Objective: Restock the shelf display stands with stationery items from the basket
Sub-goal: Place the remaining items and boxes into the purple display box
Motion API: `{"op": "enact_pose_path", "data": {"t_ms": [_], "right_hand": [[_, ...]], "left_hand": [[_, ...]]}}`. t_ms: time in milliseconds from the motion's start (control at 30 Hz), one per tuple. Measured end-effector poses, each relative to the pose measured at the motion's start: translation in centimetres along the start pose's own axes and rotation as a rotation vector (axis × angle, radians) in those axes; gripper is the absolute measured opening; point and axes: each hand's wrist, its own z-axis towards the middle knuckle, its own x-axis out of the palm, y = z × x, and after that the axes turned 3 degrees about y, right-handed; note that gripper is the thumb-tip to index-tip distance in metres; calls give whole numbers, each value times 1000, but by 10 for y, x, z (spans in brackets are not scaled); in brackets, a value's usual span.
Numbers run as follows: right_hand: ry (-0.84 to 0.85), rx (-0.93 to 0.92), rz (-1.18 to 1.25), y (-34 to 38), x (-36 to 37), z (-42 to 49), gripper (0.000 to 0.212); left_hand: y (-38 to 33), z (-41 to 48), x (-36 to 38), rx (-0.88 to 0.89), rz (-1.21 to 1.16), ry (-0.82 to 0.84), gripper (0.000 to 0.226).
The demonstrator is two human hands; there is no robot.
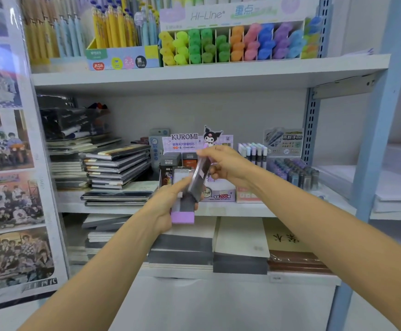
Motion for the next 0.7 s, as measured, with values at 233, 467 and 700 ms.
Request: {"op": "enact_pose_path", "data": {"t_ms": [233,467,700], "right_hand": [[75,-37,17,0,-5,-3,26],[-15,-21,-232,7,-18,0,35],[-358,-271,-533,5,-33,20,34]], "left_hand": [[-1,0,-3,5,62,-131,37],[-4,4,-9,6,-19,-194,27],[-2,10,-17,27,-76,-121,33]]}}
